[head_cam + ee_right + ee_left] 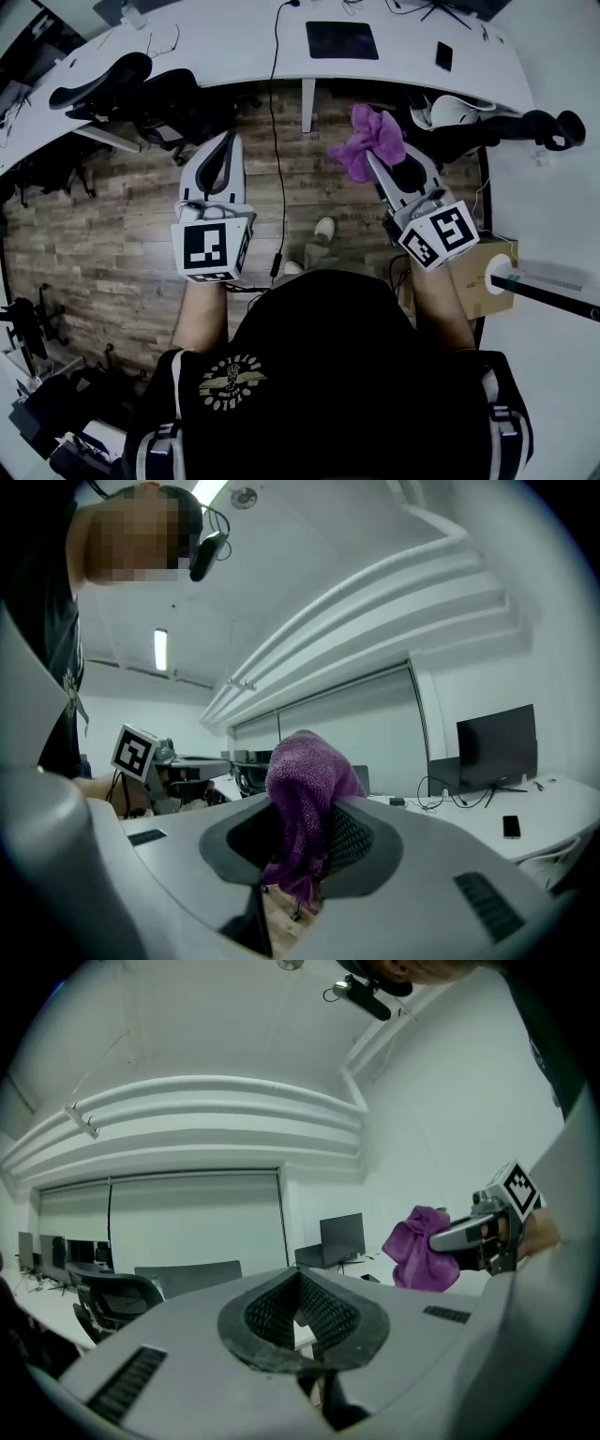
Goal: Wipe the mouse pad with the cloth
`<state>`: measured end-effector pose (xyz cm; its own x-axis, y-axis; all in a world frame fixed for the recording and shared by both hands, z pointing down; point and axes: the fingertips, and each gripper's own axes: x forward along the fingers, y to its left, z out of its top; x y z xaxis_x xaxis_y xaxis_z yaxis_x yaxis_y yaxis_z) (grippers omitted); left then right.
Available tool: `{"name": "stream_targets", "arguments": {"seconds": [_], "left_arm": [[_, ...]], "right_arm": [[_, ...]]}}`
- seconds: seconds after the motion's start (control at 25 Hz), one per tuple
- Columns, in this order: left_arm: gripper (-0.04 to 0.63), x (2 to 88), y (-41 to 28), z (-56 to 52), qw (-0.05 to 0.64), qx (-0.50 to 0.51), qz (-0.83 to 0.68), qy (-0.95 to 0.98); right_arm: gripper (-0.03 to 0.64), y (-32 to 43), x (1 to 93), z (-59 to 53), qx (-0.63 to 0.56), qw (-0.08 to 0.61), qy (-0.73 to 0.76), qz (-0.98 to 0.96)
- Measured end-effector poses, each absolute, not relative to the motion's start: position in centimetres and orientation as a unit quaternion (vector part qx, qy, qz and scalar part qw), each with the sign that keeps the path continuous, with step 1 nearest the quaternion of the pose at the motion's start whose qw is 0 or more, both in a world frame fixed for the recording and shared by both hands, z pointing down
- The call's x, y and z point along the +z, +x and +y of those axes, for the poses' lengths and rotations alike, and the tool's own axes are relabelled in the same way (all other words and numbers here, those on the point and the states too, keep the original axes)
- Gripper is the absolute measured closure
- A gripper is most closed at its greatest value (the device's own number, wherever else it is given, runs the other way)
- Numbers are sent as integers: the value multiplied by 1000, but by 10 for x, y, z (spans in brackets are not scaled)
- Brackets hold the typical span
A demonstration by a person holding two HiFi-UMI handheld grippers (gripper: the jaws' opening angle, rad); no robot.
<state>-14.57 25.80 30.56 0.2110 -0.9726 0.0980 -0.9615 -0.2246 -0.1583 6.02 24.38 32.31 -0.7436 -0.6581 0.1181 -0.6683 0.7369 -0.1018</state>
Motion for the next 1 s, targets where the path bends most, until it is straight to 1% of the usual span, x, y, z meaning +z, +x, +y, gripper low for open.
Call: {"name": "stream_targets", "arguments": {"seconds": [0.32,0.76,1.0], "left_arm": [[594,299,-130,211,37,-88,618,-780],[594,271,-95,152,64,-84,614,-782],[593,257,-92,139,77,-80,631,-768]], "right_arm": [[508,77,328,208,77,42,350,-933],[508,118,306,145,68,7,359,-931],[508,132,295,122,61,-9,346,-936]]}}
